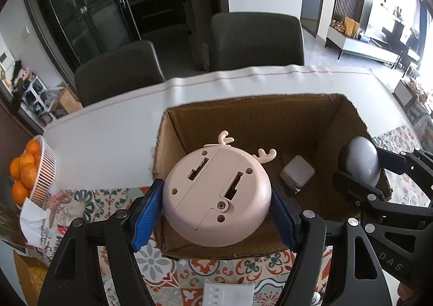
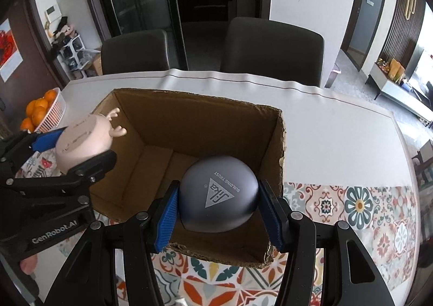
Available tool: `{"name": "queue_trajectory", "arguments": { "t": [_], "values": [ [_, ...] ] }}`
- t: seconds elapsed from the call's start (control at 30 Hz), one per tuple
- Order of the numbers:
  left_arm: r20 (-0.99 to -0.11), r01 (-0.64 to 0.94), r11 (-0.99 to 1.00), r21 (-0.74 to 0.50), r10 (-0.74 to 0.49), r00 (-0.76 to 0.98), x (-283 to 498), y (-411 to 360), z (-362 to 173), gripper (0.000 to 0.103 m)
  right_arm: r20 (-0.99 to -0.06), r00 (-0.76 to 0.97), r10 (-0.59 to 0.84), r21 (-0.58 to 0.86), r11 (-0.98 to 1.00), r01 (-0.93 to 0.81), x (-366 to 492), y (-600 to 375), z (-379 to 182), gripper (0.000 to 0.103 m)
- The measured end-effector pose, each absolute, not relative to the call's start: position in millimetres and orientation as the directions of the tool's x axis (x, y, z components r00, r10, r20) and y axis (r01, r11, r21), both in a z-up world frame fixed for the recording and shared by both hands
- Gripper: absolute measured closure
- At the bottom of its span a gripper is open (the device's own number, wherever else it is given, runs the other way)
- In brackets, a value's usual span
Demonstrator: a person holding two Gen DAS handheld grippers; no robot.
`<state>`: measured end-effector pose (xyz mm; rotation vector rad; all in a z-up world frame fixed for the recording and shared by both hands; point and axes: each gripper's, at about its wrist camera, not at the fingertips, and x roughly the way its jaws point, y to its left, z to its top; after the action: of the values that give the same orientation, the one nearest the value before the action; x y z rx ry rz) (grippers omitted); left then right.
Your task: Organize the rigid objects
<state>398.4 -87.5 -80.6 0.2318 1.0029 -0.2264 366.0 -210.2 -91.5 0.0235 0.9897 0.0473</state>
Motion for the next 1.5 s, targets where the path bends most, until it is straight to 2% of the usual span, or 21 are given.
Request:
{"name": "queue_trajectory", "arguments": {
  "t": [0.3, 0.53, 0.87, 0.97, 1.03, 1.23, 1.5],
  "values": [
    [-0.823, 0.271, 0.951, 0.148, -0.034, 0.567, 392.6, -87.2, -76.5, 0.025, -0.842, 0.537, 0.052, 0.034, 0.998, -0.044, 364.4, -204.7, -95.7, 0.047],
    [-0.768, 0.186, 0.961, 0.204, 0.039, 0.639, 378.3, -70.8, -58.6, 0.016, -0.841, 0.537, 0.069, 0.048, 0.997, -0.053, 361.6, -201.5, -93.2, 0.047],
    [-0.772, 0.107, 0.972, 0.208, 0.096, 0.628, 368.3, -42.2, -61.5, 0.012, -0.844, 0.527, 0.098, 0.053, 0.994, -0.099, 363.6, -178.1, -94.9, 0.047],
    [-0.775, 0.096, 0.975, 0.203, 0.1, 0.623, 365.2, -36.8, -62.8, 0.012, -0.843, 0.528, 0.101, 0.055, 0.993, -0.101, 365.3, -173.8, -97.2, 0.045],
    [-0.774, 0.089, 0.976, 0.198, 0.1, 0.625, 362.8, -33.3, -62.3, 0.012, -0.836, 0.542, 0.087, 0.04, 0.994, -0.097, 363.9, -170.3, -94.7, 0.035],
    [-0.774, 0.089, 0.982, 0.166, 0.074, 0.629, 352.3, -27.3, -56.2, 0.012, -0.813, 0.579, 0.06, 0.01, 0.996, -0.089, 355.4, -166.2, -83.2, 0.034],
    [-0.74, 0.07, 0.984, 0.164, 0.075, 0.668, 322.2, -21.7, -43.6, 0.002, -0.764, 0.644, 0.024, -0.02, 0.998, -0.06, 326.8, -165.8, -60.3, 0.032]
  ]
}}
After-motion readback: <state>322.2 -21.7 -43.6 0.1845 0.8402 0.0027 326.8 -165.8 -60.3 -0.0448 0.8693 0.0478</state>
